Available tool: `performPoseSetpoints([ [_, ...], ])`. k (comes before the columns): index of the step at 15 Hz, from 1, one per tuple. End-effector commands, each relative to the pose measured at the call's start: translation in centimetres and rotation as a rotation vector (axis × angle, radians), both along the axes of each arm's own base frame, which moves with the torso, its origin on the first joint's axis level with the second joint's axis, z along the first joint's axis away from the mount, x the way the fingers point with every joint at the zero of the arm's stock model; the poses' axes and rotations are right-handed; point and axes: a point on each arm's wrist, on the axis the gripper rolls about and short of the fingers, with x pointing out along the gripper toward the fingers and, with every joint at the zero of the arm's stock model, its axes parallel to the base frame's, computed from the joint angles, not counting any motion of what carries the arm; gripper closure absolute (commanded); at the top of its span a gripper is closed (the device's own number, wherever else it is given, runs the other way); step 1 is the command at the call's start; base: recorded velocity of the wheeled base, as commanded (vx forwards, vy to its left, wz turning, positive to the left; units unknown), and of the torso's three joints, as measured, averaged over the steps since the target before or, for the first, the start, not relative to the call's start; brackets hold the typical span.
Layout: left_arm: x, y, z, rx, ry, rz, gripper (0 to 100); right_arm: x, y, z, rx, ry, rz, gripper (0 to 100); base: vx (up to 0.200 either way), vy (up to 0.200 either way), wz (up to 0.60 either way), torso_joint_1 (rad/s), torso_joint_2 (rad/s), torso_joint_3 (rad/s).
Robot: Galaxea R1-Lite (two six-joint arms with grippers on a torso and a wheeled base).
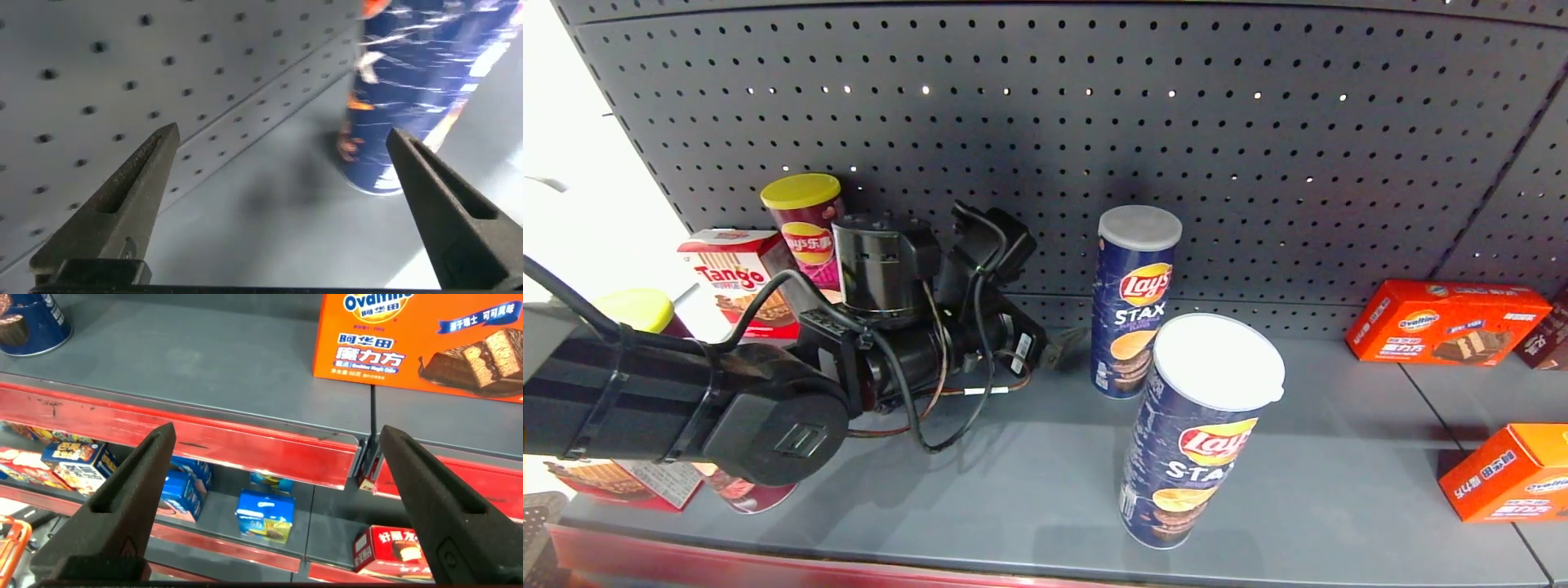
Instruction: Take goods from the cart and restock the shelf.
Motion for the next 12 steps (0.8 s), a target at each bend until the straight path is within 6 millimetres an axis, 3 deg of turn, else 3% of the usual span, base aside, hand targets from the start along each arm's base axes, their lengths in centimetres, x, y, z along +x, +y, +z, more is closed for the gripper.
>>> performPoseSetpoints([
  [1,0.1,0.0,0.2,-0.001,-0.007,0.007,0,0.0,0.0,0.0,-0.001,0.001,0.001,0,0.0,0.0,0.0,0.0,0.0,0.0],
  [12,0.3,-1.6,-1.4,0.023,0.026,-0.021,0,0.0,0.0,0.0,-0.001,0.001,0.001,0,0.0,0.0,0.0,0.0,0.0,0.0],
])
